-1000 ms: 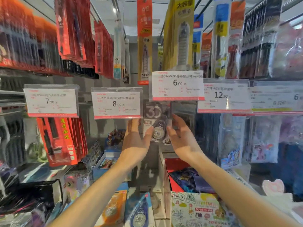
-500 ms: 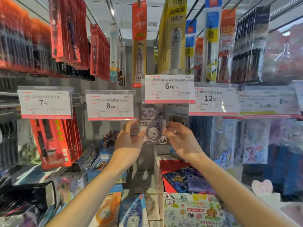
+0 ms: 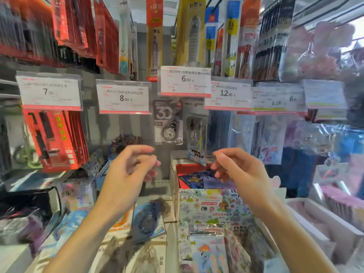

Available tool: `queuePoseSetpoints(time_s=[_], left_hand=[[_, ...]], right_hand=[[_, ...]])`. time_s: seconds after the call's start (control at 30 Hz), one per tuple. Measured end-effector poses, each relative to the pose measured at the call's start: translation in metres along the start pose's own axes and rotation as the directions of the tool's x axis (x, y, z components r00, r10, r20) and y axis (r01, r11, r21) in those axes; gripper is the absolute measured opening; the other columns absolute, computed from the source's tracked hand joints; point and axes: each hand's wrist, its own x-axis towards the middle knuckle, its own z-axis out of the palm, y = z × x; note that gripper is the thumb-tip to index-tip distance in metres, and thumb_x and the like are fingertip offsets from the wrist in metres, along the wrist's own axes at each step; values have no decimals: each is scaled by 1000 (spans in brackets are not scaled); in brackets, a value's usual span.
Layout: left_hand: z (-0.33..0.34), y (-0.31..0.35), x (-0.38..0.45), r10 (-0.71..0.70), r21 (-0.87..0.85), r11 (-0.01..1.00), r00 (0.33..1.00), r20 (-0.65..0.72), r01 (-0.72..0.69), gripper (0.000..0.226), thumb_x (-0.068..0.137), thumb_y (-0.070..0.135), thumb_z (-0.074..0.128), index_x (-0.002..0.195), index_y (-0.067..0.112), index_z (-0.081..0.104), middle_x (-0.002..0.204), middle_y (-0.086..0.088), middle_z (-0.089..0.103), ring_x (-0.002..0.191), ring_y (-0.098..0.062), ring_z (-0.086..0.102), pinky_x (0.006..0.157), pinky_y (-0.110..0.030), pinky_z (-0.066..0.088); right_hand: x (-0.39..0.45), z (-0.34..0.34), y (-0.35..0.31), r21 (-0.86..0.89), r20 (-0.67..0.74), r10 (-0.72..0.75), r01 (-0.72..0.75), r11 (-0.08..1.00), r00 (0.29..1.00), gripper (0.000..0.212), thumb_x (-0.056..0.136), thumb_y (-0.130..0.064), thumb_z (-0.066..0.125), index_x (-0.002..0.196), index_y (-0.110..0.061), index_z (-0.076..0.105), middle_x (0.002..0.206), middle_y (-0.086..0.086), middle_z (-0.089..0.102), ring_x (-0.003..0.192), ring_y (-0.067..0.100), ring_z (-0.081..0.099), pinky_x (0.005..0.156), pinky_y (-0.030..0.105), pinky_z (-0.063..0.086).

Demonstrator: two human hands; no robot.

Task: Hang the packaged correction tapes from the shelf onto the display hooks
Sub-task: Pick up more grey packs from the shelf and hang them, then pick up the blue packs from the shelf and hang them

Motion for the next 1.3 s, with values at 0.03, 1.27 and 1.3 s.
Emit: queuePoseSetpoints(time_s=[0.03, 1.27, 1.3], left_hand=[[0, 3, -10, -4, -22, 1000, 1000, -14, 4, 13, 99, 11, 63, 106, 21, 68, 87, 1, 80, 69, -13, 73, 62, -19, 56], [-207, -48, -71, -258, -83, 964, 961, -99, 251, 10, 97, 7, 64, 101, 16, 69, 80, -1, 79, 60, -8, 68, 51, -15, 51], [-212, -54, -69, -275, -67, 961, 958, -86, 270, 11, 97, 7, 65, 101, 16, 69, 80, 0, 79, 61, -8, 69, 53, -16, 52]], right_hand=[[-8, -4, 0, 11, -6, -7, 7, 1000, 1000, 11, 98, -26, 68, 94, -24, 79, 81, 3, 80, 67, 11, 71, 65, 23, 62], [-85, 180, 34, 18, 27, 93, -94, 995, 995, 11, 96, -30, 69, 95, -25, 78, 81, -1, 79, 67, 8, 70, 62, 15, 55], [-84, 186, 40, 18, 26, 117, -118, 993, 993, 10, 98, -25, 69, 95, -25, 79, 81, -1, 80, 66, 8, 69, 62, 16, 55]])
